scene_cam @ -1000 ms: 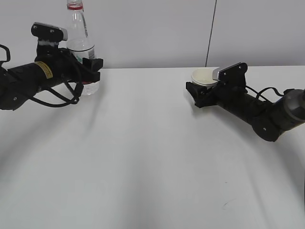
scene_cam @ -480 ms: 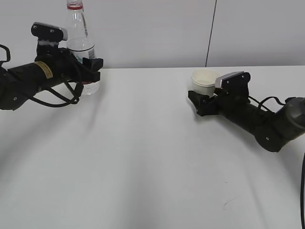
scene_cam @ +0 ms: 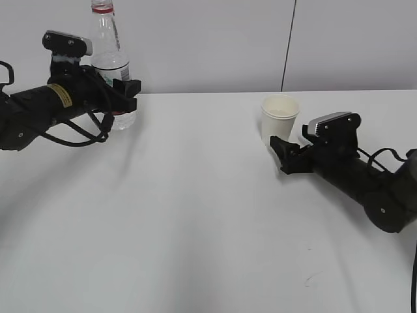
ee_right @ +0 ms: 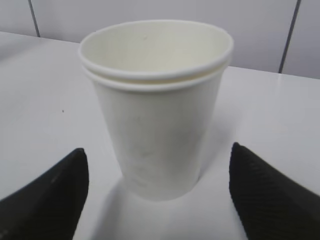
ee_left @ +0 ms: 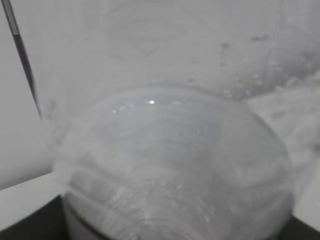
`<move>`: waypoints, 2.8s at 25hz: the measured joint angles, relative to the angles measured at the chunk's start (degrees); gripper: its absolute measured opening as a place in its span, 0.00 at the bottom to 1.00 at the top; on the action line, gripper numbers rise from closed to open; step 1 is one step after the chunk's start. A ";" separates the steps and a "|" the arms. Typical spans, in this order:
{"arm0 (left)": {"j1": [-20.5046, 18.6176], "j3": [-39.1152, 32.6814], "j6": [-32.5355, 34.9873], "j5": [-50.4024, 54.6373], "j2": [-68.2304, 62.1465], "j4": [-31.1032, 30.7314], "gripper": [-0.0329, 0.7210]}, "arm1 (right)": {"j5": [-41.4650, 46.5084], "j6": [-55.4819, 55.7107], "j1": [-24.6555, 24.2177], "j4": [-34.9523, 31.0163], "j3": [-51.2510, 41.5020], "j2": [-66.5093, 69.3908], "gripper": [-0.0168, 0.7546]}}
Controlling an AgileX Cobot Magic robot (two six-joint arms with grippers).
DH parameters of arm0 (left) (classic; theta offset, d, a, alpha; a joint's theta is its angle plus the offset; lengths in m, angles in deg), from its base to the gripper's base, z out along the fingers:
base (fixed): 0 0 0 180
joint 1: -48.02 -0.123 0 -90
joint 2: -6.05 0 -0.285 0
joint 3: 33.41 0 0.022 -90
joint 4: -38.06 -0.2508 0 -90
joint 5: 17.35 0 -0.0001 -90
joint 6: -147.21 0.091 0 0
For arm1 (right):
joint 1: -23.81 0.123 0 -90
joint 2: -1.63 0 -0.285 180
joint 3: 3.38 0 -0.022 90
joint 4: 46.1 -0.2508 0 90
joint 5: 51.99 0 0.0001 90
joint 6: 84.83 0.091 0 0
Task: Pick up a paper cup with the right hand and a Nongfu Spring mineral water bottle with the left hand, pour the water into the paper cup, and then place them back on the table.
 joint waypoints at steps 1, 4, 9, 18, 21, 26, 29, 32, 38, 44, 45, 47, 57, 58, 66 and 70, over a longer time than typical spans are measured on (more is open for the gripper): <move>0.00 0.00 0.00 0.00 0.00 0.00 0.60 | -0.14 -0.34 0.00 -0.60 -1.52 -1.08 0.87; 0.00 0.00 -0.58 0.00 0.00 0.00 0.60 | -0.27 -0.98 0.00 -1.97 -5.86 -4.44 0.87; 0.00 0.00 -3.28 0.00 0.00 0.00 0.60 | -0.21 -1.03 0.00 -2.08 -14.36 -13.73 0.85; 0.00 0.00 -5.79 0.00 0.00 -0.33 0.60 | 40.24 5.31 0.00 -2.08 -15.90 -38.37 0.81; 0.00 0.00 -5.99 0.00 0.00 -0.33 0.60 | 55.15 7.85 0.00 -2.38 -14.95 -43.48 0.80; 0.00 0.00 -7.50 0.10 0.00 -0.61 0.60 | 82.90 8.12 1.50 -4.63 -10.15 -48.34 0.79; 0.00 0.00 -9.17 0.10 -0.21 -1.77 0.60 | 95.22 1.22 2.88 -10.34 -7.16 -48.60 0.79; 0.00 0.00 -10.74 0.02 -1.26 -2.16 0.60 | 100.93 -9.63 3.11 -20.76 -6.45 -48.70 0.79; 0.00 0.00 -9.90 -2.36 -4.15 -4.91 0.60 | 104.09 -24.17 3.13 -34.82 -6.37 -48.70 0.79; 0.04 0.00 -3.00 -5.64 -7.25 -4.36 0.60 | 105.50 -30.22 3.13 -40.97 -6.37 -48.70 0.79; 0.04 0.00 -2.15 -6.49 -8.00 -4.11 0.60 | 105.88 -30.98 3.13 -41.67 -6.37 -48.70 0.79; 0.04 0.00 -0.98 -8.20 -9.07 -3.01 0.60 | 106.22 -32.07 3.13 -42.87 -6.37 -48.70 0.79; 0.04 0.53 1.58 -14.38 -11.46 1.87 0.82 | 106.43 -33.11 3.13 -43.47 -6.37 -48.70 0.79; 0.04 0.53 1.58 -14.38 -11.46 2.33 0.84 | 106.43 -33.25 3.13 -43.47 -6.37 -48.70 0.79; 0.04 -1.14 1.52 -14.38 -11.26 2.32 0.88 | 106.32 -34.06 3.13 -43.47 -6.37 -48.72 0.79; 0.04 -5.44 1.52 -14.76 -9.84 2.72 0.88 | 106.25 -34.06 3.13 -43.47 -6.37 -48.72 0.79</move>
